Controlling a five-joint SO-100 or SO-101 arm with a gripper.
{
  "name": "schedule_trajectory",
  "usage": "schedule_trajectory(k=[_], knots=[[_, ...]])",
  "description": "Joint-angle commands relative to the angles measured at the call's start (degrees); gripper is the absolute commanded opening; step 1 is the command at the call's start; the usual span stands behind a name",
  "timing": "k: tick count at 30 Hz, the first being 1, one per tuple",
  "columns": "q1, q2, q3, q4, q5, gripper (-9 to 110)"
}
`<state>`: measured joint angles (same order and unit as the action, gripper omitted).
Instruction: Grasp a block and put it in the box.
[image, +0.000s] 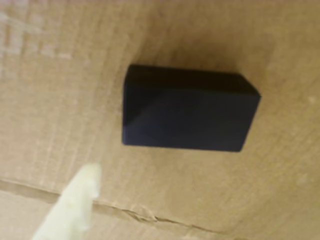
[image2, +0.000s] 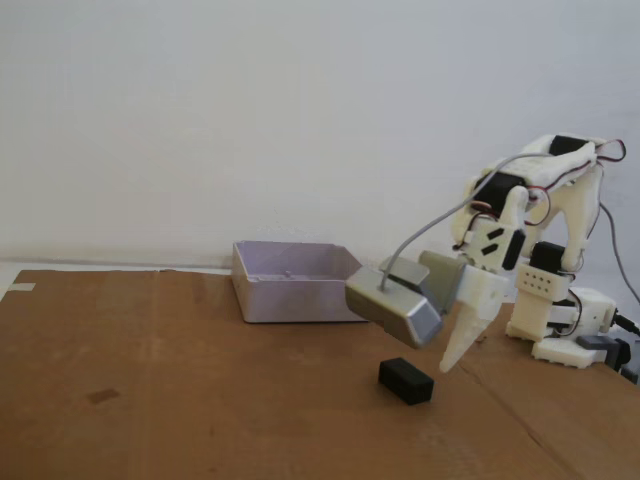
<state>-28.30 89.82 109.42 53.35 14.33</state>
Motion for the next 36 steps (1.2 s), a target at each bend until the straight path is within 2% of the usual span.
schedule_trajectory(k=[1,18,36], knots=[[0.53,-0.18,-9.14,2.55,-0.53,56],[2.99,-3.34,-11.34,1.76,0.18,56],[-0.79,-6.86,-16.70,2.55,3.16,56]])
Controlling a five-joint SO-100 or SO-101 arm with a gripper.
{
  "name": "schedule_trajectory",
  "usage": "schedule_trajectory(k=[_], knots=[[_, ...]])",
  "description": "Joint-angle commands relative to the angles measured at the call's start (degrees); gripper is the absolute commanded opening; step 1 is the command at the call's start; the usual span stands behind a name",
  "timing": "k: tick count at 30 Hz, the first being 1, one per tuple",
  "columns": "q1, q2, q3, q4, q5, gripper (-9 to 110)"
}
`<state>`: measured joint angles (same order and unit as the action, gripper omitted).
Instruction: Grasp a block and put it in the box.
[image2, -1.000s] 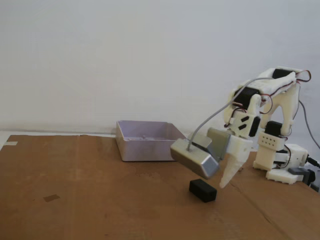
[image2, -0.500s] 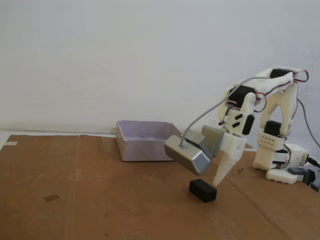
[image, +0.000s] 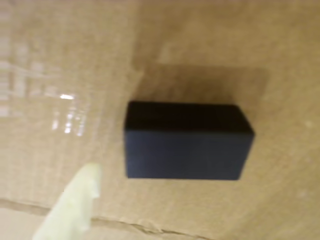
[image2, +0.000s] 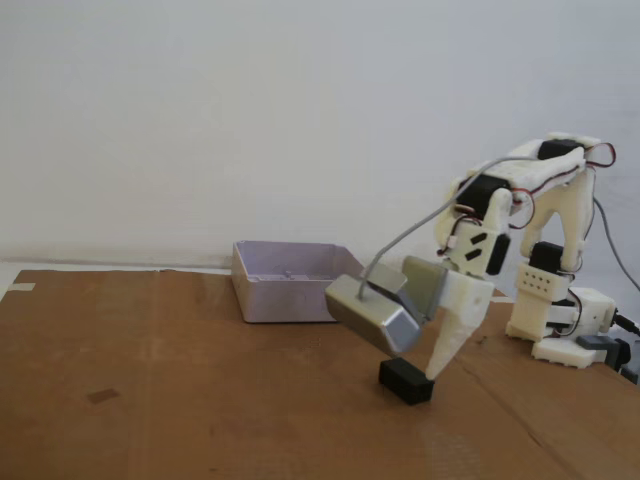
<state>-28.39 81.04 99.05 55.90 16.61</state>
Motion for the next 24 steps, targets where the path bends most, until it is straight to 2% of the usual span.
schedule_trajectory(k=[1,24], knots=[[-0.97,1.93,-6.33,0.00,0.88,56],[-1.14,-1.76,-6.33,-0.70,0.79,56]])
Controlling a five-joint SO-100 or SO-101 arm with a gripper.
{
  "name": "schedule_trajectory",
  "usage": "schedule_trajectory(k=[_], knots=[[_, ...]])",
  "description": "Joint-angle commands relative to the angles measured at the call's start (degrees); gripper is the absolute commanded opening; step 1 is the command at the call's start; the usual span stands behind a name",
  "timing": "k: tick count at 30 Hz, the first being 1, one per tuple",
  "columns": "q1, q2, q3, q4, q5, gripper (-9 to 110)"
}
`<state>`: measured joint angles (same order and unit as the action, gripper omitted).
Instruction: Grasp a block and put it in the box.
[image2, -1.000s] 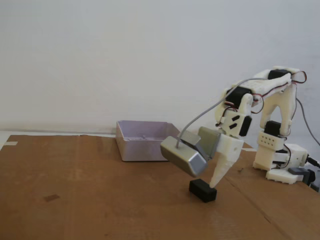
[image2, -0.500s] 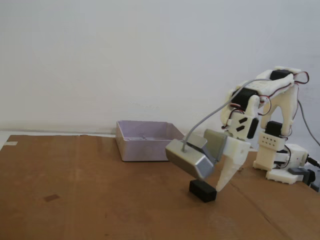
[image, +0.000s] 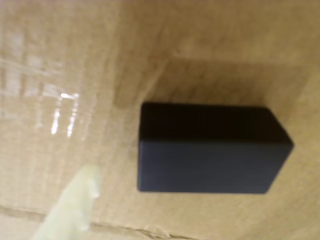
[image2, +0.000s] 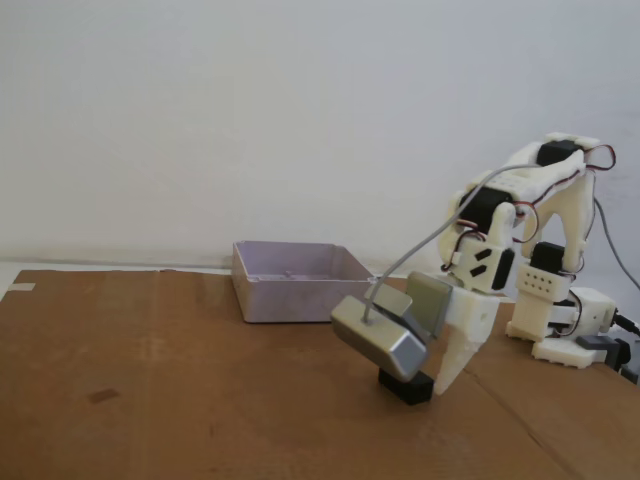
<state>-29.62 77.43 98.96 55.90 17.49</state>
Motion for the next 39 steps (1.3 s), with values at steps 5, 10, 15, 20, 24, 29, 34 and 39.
schedule_trajectory(k=[5,10,15,20,24,29,34,39], knots=[[1.05,1.76,-5.89,-0.79,-0.53,56],[1.23,1.58,-5.80,-0.79,-0.70,56],[1.23,-0.79,-6.86,-0.88,-0.44,56],[2.20,-2.11,-7.38,-0.88,-0.79,56],[3.60,-2.46,-7.38,-0.88,-0.88,56],[4.31,-2.46,-7.38,-0.88,-0.88,56],[4.31,-2.46,-6.86,-3.25,-0.79,56],[4.31,-2.55,-6.68,-3.60,-0.70,56]])
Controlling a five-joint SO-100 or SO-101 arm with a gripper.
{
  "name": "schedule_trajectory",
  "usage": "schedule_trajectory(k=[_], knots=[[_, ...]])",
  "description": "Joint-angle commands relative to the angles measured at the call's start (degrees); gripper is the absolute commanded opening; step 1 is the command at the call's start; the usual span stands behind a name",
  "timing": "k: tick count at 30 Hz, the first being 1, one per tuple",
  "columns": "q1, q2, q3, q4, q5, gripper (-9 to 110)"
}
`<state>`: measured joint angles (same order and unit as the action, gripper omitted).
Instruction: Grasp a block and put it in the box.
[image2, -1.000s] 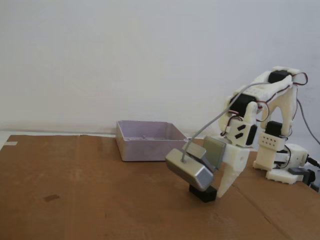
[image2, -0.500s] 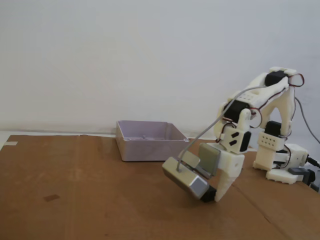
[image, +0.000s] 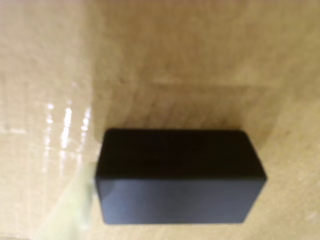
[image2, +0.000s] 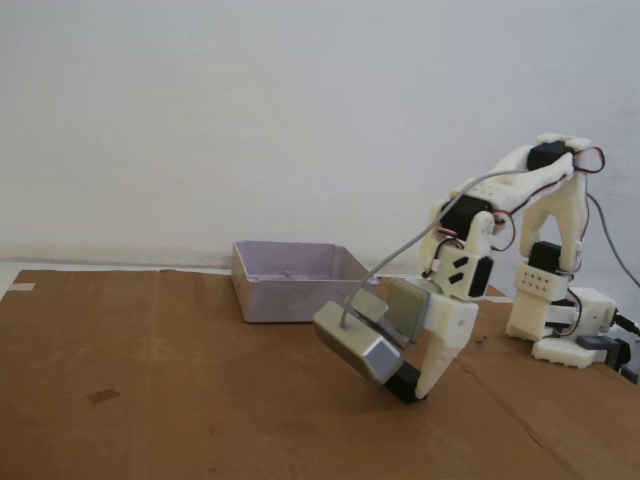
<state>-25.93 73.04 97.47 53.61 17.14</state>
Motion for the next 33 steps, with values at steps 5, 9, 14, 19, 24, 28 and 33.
schedule_trajectory(k=[5,9,14,19,24,28,33], knots=[[0.62,1.85,-5.01,-1.32,-0.09,56],[0.62,1.76,-4.22,-1.32,0.09,56],[0.62,1.76,-2.37,-1.41,0.18,56],[0.62,1.85,-2.37,-1.41,0.18,56],[0.62,1.76,-2.11,-2.90,0.18,56],[0.62,1.49,-1.93,-2.90,0.18,56],[0.53,0.70,-1.49,-2.90,0.18,56]])
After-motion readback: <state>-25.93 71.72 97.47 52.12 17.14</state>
